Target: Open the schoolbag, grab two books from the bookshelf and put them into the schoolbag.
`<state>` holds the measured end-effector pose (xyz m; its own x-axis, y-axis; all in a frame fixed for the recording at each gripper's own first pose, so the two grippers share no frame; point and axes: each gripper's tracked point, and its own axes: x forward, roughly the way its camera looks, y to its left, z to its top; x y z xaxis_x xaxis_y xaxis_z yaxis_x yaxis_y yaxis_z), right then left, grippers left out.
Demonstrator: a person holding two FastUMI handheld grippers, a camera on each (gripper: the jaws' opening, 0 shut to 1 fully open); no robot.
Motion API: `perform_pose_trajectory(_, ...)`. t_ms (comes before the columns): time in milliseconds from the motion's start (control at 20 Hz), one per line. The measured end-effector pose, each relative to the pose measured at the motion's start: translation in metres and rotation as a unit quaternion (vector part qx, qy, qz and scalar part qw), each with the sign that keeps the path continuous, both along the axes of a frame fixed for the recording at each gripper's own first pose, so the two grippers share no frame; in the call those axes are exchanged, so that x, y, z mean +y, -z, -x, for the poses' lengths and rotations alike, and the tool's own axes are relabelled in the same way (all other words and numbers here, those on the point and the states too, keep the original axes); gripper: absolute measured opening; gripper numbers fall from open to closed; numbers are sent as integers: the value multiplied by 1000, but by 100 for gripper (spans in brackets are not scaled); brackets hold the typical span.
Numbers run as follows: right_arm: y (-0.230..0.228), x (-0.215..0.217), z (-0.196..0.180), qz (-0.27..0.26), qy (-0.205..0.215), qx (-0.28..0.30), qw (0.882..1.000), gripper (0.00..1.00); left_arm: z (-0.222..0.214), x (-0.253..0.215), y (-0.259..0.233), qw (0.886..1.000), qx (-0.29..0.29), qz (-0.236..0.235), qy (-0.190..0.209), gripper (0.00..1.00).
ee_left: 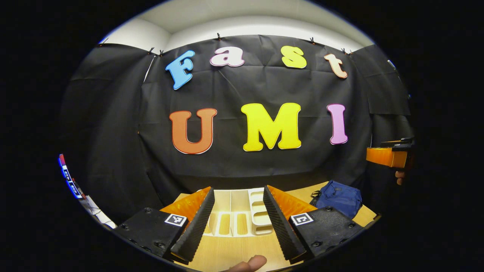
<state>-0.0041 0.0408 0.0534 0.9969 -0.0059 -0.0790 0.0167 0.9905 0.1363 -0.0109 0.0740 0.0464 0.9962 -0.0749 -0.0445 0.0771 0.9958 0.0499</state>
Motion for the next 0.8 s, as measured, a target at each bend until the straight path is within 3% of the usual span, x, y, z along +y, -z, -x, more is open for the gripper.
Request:
perform_pose_trajectory(300,4,19,7,5,12,0,1000,98,-1,5,-2,1000,-9,-15,18,84)
perform_pose_trajectory(800,5,31,-3,22,-7,-4,1000,99,-2,4,-1,1000,-8,-14,15,84)
